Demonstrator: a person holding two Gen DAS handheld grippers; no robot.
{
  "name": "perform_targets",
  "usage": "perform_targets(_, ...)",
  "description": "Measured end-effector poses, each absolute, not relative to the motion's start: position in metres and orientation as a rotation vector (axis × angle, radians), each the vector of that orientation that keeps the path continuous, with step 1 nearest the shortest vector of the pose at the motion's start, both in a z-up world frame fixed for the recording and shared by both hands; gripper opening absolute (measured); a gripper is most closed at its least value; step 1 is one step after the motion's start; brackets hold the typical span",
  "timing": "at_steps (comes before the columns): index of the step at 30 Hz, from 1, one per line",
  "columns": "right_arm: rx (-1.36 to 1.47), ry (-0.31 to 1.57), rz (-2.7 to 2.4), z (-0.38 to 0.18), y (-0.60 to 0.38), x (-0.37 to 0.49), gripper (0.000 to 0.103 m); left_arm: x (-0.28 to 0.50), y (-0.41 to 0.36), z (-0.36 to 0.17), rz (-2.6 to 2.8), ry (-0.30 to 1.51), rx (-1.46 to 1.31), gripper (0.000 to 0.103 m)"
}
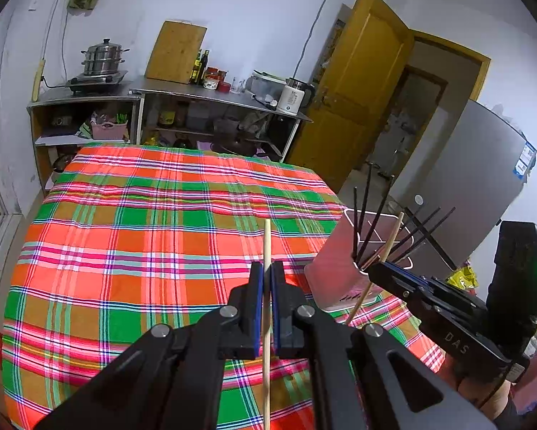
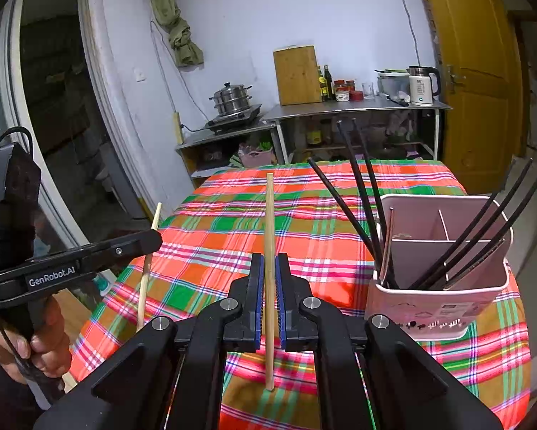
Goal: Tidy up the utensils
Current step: 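Carry the upright wooden chopsticks with both tools above the pink holder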
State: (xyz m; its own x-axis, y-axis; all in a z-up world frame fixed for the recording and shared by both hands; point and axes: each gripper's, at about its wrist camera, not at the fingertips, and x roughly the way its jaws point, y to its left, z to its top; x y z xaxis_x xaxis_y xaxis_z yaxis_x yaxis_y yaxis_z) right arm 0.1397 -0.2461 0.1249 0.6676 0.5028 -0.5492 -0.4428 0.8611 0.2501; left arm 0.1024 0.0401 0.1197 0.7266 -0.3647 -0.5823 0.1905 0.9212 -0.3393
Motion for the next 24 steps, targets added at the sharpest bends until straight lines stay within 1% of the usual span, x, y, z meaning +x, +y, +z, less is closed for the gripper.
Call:
perform_targets(13,0.109,0.633,0.529,0.129,-0.256,0.137,0.006,0.098,0.037,0.121,-0.321,0.706,-0.268,0.005)
perform_targets(24,0.121,0.615,0.518,0.135,-0.265,0.129,0.006,0.087,0.03,0.122,-0.336,0.663,-0.28,0.005)
